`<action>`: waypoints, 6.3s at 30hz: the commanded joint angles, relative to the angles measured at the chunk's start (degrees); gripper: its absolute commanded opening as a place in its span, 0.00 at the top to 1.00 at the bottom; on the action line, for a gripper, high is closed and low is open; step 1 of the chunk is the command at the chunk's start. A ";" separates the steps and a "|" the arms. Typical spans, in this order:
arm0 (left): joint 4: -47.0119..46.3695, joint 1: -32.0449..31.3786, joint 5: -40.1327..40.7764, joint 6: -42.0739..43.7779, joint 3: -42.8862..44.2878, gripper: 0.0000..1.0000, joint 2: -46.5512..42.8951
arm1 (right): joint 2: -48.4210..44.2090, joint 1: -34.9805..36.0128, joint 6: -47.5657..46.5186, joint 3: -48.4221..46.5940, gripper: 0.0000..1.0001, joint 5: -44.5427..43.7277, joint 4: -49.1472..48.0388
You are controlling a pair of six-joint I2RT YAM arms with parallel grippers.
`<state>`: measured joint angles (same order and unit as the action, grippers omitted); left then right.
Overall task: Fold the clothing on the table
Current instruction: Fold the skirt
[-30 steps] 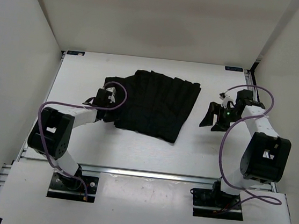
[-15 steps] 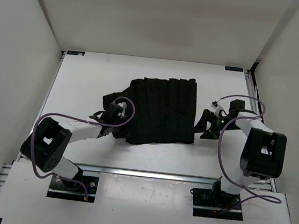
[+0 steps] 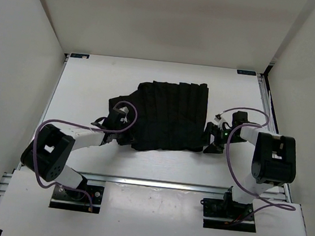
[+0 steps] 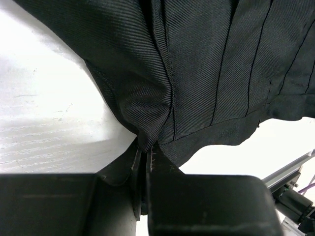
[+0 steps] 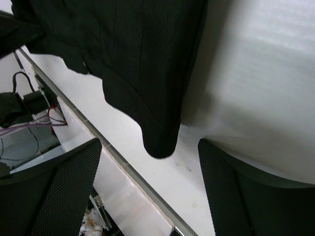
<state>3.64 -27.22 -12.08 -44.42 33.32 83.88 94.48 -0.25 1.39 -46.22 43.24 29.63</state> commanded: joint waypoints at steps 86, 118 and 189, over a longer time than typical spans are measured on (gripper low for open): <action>-1.88 12.28 -4.01 -2.33 -15.37 1.00 -34.39 | -4.56 2.71 -3.15 -16.20 1.00 -8.61 1.04; 16.22 19.31 -8.84 -21.58 -39.21 1.00 -79.48 | 0.71 14.05 -7.46 -2.03 0.23 -4.93 -5.54; 14.72 7.87 -2.16 2.68 -16.96 1.00 -45.80 | -13.59 -0.10 -19.05 -5.84 0.99 -8.69 8.87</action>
<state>12.16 -23.77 -15.46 -39.90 18.55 43.86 87.29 0.47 -13.02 -53.69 42.72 41.69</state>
